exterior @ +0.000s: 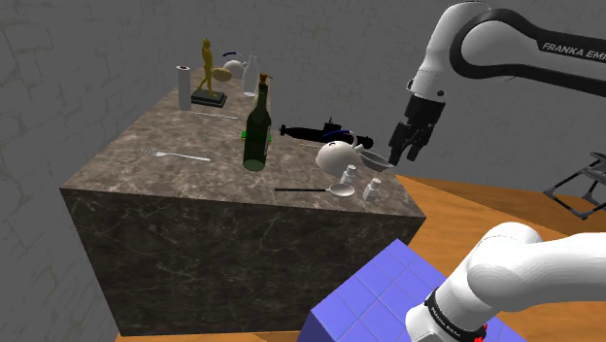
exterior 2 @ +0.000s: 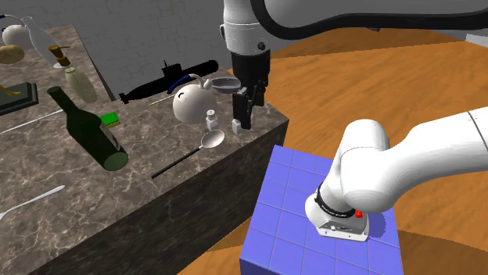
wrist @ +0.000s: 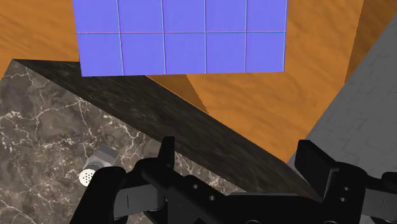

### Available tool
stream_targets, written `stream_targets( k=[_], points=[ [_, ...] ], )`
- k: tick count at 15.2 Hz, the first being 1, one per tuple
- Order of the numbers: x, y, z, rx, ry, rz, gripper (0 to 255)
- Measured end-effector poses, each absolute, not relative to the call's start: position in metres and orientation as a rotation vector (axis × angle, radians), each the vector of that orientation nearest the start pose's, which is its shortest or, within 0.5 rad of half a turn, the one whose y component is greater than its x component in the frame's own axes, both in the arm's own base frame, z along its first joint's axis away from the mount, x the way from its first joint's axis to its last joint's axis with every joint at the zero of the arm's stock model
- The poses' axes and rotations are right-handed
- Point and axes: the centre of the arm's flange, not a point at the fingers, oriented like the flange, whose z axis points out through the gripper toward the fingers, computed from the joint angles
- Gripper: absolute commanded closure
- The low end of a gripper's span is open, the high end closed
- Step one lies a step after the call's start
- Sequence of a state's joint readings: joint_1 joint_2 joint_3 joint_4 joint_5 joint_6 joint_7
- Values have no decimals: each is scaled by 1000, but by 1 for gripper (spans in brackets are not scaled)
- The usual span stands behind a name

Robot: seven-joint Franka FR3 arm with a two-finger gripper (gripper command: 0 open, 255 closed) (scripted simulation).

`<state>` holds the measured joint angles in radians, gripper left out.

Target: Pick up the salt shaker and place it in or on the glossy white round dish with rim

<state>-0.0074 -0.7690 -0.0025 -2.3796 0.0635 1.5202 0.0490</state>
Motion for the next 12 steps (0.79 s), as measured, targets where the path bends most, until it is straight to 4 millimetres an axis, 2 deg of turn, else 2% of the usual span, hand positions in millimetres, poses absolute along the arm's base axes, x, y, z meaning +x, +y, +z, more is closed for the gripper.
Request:
stream_targets(
  k=[2, 4, 7, 12],
  points=[
    [307, -1, 567, -3075, 89, 139, 0],
    [323, -11, 559, -3079, 90, 132, 0],
    [344, -28, 533, -3085, 93, 122, 0],
    [388, -58, 502, -3097, 96, 98, 0]
  ],
)
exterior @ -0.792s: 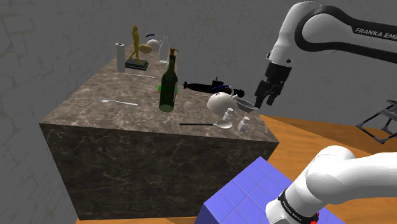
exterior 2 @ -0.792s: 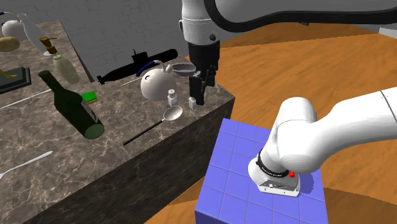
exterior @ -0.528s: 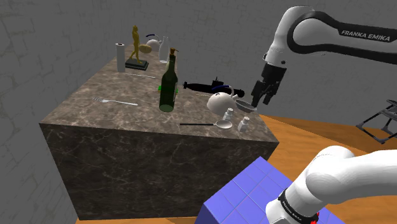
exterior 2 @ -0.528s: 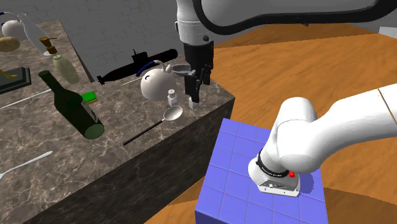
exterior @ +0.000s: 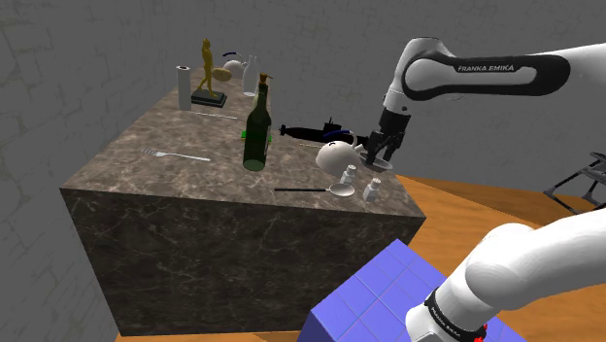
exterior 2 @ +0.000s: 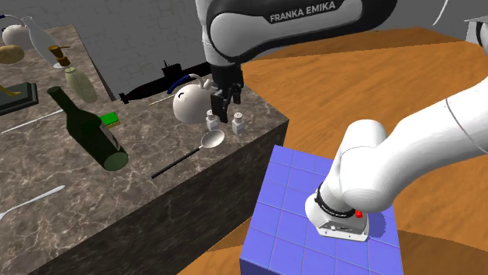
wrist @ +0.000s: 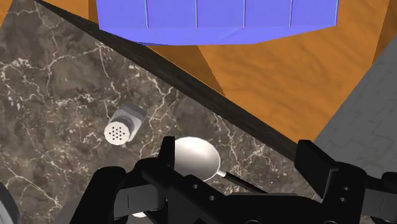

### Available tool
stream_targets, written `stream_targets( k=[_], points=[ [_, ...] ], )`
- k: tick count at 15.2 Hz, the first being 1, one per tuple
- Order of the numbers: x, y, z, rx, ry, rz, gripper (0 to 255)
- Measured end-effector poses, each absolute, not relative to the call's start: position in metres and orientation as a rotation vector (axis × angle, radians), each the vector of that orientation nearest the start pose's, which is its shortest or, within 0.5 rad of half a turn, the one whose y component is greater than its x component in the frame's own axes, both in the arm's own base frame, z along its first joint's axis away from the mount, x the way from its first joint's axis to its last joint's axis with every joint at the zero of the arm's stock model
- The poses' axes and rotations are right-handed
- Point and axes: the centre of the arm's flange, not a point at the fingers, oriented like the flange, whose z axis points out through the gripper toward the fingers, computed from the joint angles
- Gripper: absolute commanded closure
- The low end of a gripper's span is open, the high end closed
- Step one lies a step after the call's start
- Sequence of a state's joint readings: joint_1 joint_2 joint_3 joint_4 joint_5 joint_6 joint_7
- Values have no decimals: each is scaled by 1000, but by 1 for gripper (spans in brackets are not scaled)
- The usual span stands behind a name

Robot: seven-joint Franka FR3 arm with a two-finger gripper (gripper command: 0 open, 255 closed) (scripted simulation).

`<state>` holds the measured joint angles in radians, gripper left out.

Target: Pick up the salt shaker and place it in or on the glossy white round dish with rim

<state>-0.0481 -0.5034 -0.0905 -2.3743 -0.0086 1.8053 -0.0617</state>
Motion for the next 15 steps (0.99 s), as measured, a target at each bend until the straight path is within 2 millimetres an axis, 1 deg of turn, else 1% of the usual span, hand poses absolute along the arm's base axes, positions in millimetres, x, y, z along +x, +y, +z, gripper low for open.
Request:
stream_targets(
  k=[5, 6, 13, 15],
  points=[
    [430, -90, 469, -3109, 99, 76, 0],
    [442, -98, 462, -3111, 100, 70, 0],
    [503, -144, 418, -3128, 105, 37, 0],
    [511, -150, 410, -3131, 106, 33, 0]
  ],
)
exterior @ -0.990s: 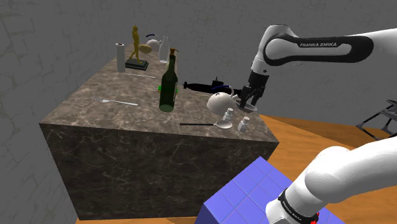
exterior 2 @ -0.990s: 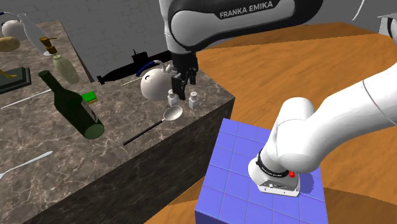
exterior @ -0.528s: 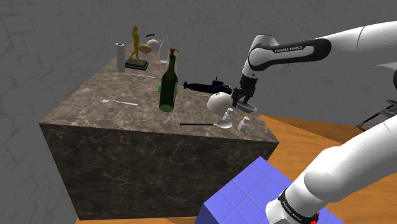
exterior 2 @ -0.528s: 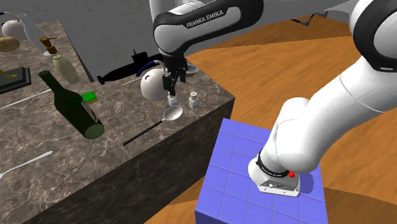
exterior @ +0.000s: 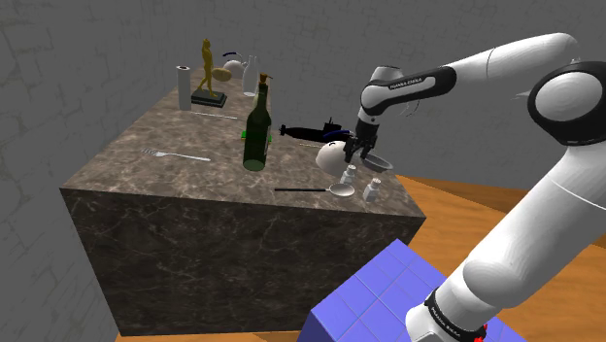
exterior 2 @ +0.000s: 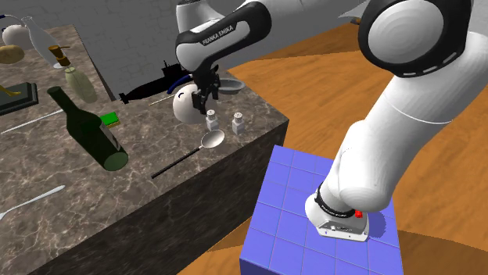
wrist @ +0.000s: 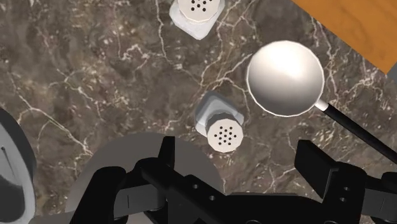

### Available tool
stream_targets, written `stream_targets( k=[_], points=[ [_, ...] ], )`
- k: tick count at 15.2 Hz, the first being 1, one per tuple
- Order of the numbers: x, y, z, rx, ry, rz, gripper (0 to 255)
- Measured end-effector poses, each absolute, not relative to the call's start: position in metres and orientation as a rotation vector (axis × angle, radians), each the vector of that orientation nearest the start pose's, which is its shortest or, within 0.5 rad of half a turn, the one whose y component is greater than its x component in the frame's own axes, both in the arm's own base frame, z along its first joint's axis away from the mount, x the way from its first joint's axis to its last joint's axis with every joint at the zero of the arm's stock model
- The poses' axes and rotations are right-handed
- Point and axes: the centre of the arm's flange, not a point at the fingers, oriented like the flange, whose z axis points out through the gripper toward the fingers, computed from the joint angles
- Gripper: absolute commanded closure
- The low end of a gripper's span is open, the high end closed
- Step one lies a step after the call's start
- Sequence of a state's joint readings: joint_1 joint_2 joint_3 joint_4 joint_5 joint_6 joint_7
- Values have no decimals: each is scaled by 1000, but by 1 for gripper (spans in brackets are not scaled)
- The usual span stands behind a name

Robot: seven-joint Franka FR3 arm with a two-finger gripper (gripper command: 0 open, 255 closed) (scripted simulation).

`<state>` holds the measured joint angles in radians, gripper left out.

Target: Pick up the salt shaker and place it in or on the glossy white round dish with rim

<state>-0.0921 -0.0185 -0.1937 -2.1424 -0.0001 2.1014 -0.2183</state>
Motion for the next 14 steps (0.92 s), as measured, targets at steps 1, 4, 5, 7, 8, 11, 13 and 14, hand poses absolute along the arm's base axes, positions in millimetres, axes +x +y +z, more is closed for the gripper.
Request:
stream_targets(
  k=[1, 4, 5, 7, 8, 11, 13, 14],
  points=[
    [512, -151, 405, -3131, 106, 32, 0],
    [513, -152, 389, -3131, 105, 32, 0],
    [513, -152, 384, -3131, 105, 32, 0],
    [512, -152, 374, -3131, 105, 32, 0],
    [513, -152, 373, -3132, 105, 32, 0],
    [513, -153, 371, -3132, 105, 31, 0],
    [513, -152, 371, -3132, 105, 31, 0],
    [513, -152, 371, -3132, 105, 31, 255]
  ],
)
